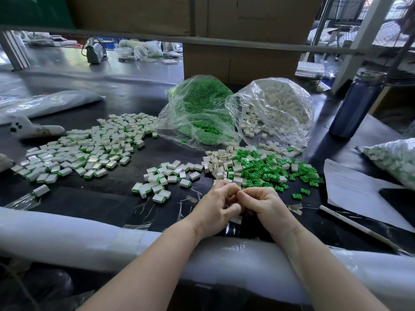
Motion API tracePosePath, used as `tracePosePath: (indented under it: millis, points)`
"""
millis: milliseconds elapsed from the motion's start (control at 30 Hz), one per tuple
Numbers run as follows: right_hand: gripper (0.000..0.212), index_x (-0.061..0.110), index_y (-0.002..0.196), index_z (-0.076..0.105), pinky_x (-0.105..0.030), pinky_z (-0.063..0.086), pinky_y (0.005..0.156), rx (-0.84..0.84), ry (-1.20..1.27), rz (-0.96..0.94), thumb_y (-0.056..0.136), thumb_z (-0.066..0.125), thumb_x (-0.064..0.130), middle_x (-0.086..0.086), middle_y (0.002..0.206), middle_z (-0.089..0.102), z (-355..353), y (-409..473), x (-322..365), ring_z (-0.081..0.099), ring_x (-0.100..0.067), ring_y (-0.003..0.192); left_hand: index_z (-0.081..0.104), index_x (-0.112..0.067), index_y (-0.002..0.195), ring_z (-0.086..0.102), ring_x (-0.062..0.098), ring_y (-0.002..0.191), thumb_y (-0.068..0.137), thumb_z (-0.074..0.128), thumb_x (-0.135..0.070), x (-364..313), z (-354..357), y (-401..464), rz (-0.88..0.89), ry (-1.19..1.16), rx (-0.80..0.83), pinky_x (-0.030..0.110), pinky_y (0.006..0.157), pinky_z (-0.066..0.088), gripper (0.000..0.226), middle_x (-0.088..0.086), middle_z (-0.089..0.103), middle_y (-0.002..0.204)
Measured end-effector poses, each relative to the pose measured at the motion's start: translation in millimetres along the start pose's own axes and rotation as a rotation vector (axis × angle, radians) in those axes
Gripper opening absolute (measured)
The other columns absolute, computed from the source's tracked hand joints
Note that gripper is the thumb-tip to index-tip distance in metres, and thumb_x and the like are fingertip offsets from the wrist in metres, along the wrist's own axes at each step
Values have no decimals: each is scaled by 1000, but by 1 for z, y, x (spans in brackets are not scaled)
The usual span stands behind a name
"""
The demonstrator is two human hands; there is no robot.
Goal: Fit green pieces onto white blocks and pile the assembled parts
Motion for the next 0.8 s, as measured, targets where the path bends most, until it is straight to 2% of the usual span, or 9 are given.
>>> tracePosePath:
  millis: [133,200,300,367,500,633,800]
  points:
    - [23,7,82,73,-17,47,56,-2,9,-13,81,60,27,0,63,65,1,0,1,58,-7,60,57,-19,88,49,9,80,85,54,1,-2,-2,-1,8,-30,-30,15,79,43,20,3,45,101]
    - [25,9,83,72,-18,49,58,-25,11,-38,80,59,30,-1,68,68,2,0,2,62,-9,63,59,-15,91,53,16,82,88,56,-4,-3,-4,-1,-12,-68,-56,21,83,48,11,4,46,103]
    - [25,2,95,69,-21,53,58,-156,76,-34,84,59,21,-5,74,72,-3,2,0,67,-14,66,60,-18,90,51,14,82,89,58,-11,-3,-7,-1,-48,-64,-129,14,80,46,7,1,45,101]
    - [9,5,90,69,-24,55,59,-200,23,-53,86,61,8,-4,74,72,-6,1,0,67,-15,66,60,-17,91,49,11,80,89,58,-11,-2,-9,-1,-63,-55,-147,11,77,44,7,2,45,101]
    - [13,13,77,68,-31,58,66,-216,-135,-113,80,68,0,-4,73,70,-7,-1,3,65,-17,69,62,-9,97,48,12,82,89,59,-10,-3,-8,-1,-82,-19,-121,16,80,44,8,9,46,106]
    - [18,16,72,66,-20,50,57,-215,-220,-142,79,69,0,3,64,65,-7,0,3,59,-7,59,63,-7,97,51,15,83,89,60,-12,-2,-7,-1,-89,4,-107,20,80,46,10,8,48,108]
    - [19,18,73,64,-13,44,53,-210,-261,-123,83,66,3,8,59,63,-7,2,0,55,0,55,63,-10,96,54,11,77,88,61,-15,1,-6,0,-90,-8,-130,15,72,47,10,-2,55,93]
Point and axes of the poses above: each hand's wrist, its own y-axis towards the middle knuckle, its own z-axis out of the palm, x = y × z, the point moved 2 cm from there along y, towards the middle knuckle
